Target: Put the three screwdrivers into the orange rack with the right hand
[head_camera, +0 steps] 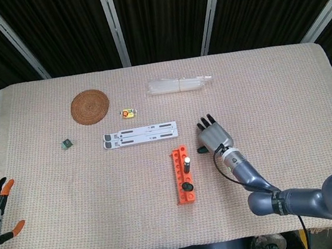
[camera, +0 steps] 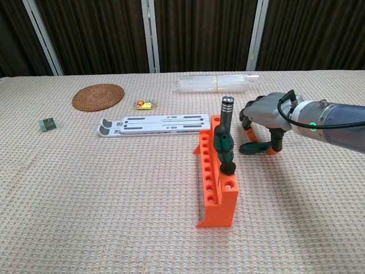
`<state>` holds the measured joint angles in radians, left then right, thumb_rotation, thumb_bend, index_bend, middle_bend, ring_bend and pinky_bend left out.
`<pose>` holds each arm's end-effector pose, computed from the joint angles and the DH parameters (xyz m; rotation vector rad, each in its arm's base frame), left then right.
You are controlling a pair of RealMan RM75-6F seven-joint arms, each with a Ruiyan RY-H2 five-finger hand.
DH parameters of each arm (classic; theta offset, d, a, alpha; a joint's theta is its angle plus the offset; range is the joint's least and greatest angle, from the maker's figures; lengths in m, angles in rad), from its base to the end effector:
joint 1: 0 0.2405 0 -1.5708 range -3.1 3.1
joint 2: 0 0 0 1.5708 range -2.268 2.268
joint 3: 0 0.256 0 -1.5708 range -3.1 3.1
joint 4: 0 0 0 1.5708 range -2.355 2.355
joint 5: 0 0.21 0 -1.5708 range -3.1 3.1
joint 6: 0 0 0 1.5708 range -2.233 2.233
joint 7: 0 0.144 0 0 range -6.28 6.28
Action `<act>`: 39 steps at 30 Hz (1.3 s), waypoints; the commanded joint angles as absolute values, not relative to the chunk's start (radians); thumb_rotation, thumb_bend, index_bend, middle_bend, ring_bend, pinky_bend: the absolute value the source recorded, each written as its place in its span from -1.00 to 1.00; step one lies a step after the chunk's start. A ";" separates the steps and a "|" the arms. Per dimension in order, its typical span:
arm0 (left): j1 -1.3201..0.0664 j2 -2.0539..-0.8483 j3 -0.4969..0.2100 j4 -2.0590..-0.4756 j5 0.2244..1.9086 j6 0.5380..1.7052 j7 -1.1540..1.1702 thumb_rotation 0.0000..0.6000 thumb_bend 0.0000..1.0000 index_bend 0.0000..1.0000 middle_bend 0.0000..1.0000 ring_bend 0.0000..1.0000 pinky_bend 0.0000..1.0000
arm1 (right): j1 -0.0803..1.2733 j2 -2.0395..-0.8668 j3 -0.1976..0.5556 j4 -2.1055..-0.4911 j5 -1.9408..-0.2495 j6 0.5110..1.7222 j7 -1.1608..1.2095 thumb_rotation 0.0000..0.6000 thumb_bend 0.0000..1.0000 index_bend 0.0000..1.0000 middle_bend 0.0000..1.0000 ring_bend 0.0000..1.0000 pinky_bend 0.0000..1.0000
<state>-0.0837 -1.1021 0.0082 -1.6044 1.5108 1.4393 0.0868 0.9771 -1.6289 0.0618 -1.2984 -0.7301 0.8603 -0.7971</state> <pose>-0.3202 0.1680 0.1512 -1.4855 -0.8873 -0.7611 -0.1497 -0.3815 -0.0490 2.0133 -0.6239 0.4415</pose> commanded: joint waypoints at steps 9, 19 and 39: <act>-0.086 -1.101 0.010 -1.600 1.503 1.426 0.081 1.00 -0.58 -1.00 -1.00 -1.00 -1.00 | 0.982 -1.641 0.063 -1.286 -0.713 0.856 -0.810 1.00 -0.15 0.08 -0.72 -1.00 -1.00; -0.089 -1.101 0.007 -1.601 1.503 1.425 0.078 1.00 -0.58 -1.00 -1.00 -1.00 -1.00 | 0.942 -1.581 0.128 -1.378 -0.744 0.866 -0.657 1.00 0.04 0.19 -0.65 -1.00 -1.00; -0.091 -1.072 0.015 -1.676 1.539 1.442 0.135 1.00 -0.58 -1.00 -1.00 -1.00 -1.00 | 0.726 -1.264 0.527 -1.655 -0.745 0.359 0.266 1.00 0.05 0.26 -0.60 -1.00 -1.00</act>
